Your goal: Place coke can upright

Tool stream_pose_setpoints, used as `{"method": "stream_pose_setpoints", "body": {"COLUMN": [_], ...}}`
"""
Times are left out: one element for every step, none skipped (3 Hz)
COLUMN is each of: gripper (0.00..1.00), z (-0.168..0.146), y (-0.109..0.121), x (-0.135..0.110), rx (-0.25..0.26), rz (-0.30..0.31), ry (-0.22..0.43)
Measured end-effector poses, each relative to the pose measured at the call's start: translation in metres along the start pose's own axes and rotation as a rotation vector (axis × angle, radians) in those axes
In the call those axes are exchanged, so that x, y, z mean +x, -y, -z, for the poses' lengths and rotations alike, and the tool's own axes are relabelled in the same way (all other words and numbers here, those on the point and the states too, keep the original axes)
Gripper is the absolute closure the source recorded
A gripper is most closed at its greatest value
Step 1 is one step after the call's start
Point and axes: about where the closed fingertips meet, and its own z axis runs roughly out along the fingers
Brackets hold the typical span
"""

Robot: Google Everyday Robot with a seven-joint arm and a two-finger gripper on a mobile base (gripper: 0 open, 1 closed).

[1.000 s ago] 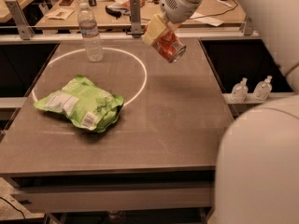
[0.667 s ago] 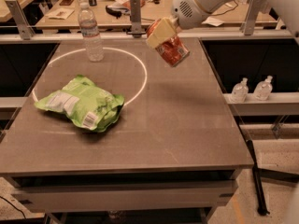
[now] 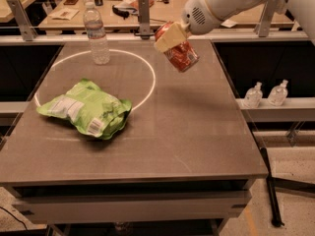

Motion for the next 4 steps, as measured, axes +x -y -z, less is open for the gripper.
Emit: {"method": "stream_pose_setpoints", "body": {"gripper": [1.0,1.0,1.0,1.0], "z": [-0.008,-0.021,-0.035,-0.05], "y": [-0.002,0.003,-0.005,-0.014], "x": [-0.002,-0.005,-0.005,0.001], "rx": [-0.038,-0.151,-0.275,-0.345], "rz": [-0.021,-0.045,0.016,0.101], "ry": [0.094,0.322,0.478,0.545]}}
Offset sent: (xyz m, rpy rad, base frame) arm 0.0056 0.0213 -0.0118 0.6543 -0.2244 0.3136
